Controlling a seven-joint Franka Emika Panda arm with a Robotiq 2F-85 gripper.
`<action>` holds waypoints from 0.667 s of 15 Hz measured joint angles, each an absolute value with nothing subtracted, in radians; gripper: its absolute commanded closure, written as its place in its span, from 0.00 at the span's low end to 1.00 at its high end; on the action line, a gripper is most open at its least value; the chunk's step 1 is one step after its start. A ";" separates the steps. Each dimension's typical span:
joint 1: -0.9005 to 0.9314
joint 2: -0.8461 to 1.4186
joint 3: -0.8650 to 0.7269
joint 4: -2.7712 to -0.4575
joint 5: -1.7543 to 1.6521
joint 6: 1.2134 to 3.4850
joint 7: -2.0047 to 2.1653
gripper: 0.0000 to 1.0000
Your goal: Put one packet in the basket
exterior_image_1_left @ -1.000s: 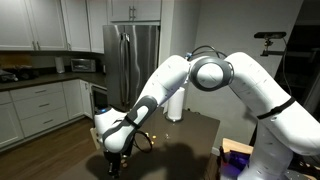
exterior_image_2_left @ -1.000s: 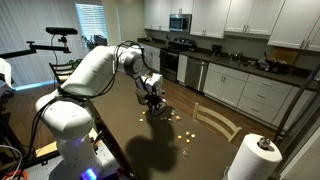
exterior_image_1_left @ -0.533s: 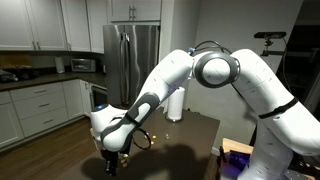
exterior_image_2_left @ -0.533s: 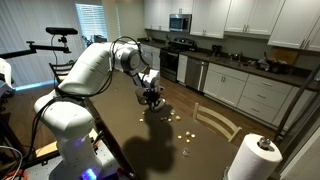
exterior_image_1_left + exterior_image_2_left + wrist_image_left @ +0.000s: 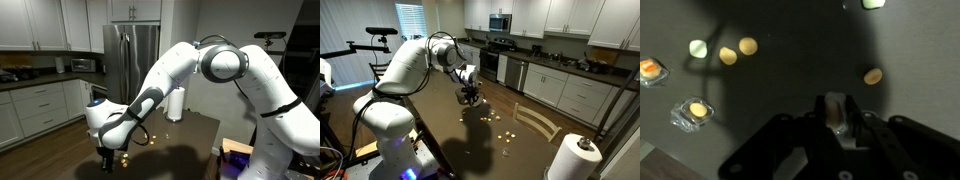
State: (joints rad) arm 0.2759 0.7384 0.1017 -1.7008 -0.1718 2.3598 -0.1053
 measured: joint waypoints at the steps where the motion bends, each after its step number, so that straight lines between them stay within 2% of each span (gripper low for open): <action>1: 0.287 0.729 0.102 -1.700 -0.184 2.360 -0.105 0.91; 10: 0.381 0.703 0.123 -1.638 -0.268 2.367 -0.106 0.91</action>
